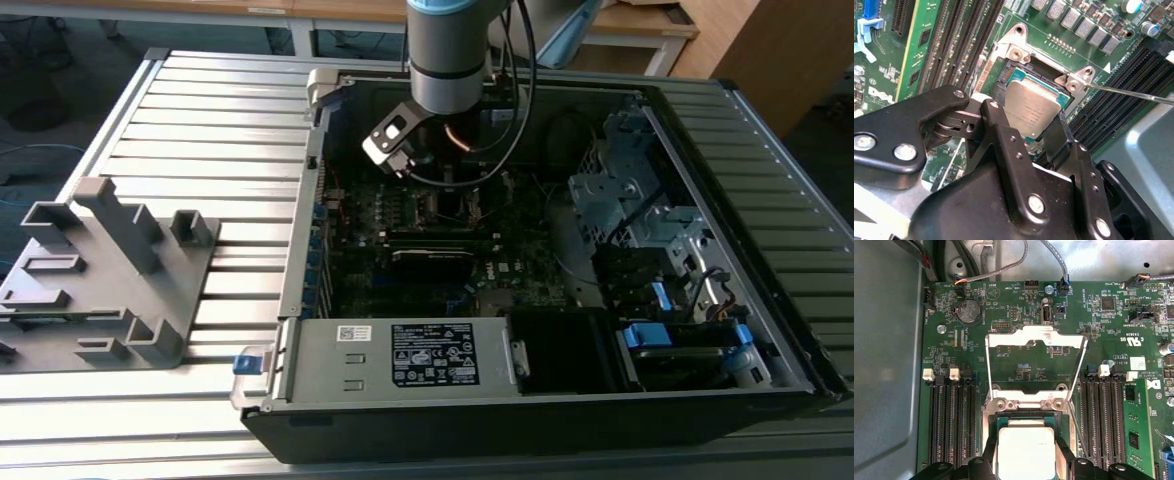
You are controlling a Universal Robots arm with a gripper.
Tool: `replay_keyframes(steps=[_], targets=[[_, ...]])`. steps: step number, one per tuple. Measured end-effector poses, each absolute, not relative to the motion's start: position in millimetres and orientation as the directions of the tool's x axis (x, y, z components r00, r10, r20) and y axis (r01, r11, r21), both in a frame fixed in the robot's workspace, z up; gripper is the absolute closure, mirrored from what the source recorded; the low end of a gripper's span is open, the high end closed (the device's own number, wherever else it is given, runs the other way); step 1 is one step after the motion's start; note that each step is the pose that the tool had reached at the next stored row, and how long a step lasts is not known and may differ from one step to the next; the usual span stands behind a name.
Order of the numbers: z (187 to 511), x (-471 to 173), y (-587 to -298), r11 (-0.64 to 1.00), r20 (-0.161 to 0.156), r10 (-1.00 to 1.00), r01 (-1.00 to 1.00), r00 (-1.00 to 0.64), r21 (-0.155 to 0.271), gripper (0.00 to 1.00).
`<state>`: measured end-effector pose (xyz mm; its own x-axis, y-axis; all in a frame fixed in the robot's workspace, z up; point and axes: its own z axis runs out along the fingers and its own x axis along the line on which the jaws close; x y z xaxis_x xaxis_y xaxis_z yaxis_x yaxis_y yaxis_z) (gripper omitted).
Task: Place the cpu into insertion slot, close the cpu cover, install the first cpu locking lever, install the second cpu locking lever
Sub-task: 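Place the cpu into insertion slot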
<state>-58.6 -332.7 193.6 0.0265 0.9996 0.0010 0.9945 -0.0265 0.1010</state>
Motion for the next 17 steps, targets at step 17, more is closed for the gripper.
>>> replay_keyframes(steps=[17], targets=[[192.3, -58.5, -333.4, -0.026, 0.001, 1.0, 0.995, 0.026, 0.101, 0.46]])
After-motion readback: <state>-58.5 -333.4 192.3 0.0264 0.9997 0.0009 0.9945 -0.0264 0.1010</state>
